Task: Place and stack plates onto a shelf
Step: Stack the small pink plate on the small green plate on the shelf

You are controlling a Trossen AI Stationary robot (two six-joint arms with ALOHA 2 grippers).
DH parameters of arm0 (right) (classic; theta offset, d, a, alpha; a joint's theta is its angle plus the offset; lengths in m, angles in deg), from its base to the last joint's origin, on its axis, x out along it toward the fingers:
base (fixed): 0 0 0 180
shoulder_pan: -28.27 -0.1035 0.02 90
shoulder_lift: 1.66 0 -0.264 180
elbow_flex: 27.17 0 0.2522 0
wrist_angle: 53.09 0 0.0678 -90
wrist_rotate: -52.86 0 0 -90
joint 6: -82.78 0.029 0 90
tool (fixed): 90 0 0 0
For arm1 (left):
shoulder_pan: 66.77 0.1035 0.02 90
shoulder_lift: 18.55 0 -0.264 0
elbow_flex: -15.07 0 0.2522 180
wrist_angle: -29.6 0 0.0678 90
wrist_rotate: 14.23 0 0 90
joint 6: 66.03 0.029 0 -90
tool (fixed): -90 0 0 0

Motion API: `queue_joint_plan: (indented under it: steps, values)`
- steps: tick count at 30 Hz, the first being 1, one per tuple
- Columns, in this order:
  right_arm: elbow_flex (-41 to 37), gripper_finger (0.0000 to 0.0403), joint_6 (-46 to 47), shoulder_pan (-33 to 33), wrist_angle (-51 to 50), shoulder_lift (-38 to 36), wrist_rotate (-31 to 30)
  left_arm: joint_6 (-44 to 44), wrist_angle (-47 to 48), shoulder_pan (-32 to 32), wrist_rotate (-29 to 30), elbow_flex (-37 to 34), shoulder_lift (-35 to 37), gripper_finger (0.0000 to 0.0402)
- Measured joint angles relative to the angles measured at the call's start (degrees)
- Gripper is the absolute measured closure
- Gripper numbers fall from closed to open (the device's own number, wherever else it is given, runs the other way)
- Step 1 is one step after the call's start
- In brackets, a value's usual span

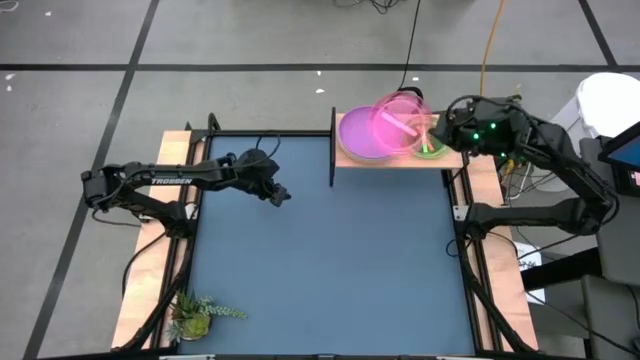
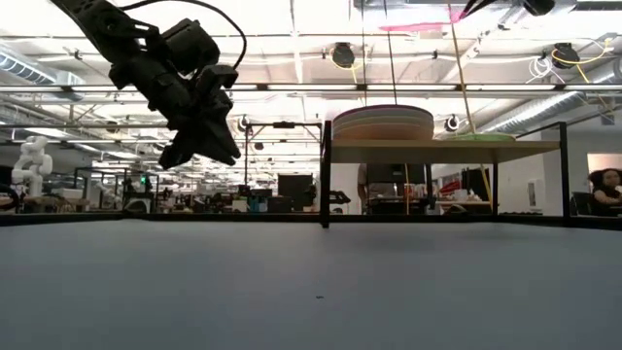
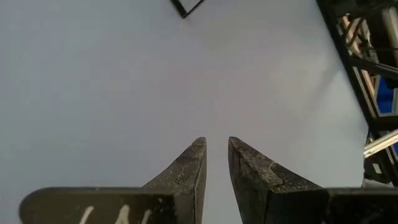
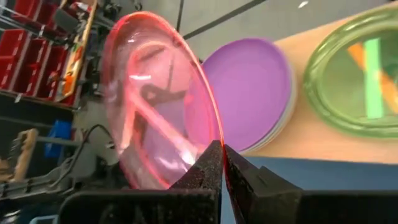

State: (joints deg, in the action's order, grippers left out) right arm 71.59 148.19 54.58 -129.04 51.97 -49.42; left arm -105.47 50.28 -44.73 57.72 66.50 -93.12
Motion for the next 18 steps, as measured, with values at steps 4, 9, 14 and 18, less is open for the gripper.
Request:
queue_joint_plan:
  steps: [4,9,14,18]
  values:
    - [0.0,0.0403,-3.4,3.6,-0.8,-0.2,-0.1,0.2,-1.2,0.0,-0.6,0.0,0.0,0.0329]
    - [0.0,0.0403,-7.8,8.0,-1.2,-0.3,-3.1,2.8,-4.0,-0.1,-4.5,0.0,0.0,0.0329]
    - [-0.1,0.0403,-9.5,11.9,-1.2,-0.3,-5.5,4.1,-7.4,-0.6,-6.4,0.0,1.2,0.0329]
    - [-0.4,0.0403,-9.6,13.9,-1.0,-0.4,-7.5,4.7,-7.9,-0.8,-6.1,0.0,1.6,0.0329]
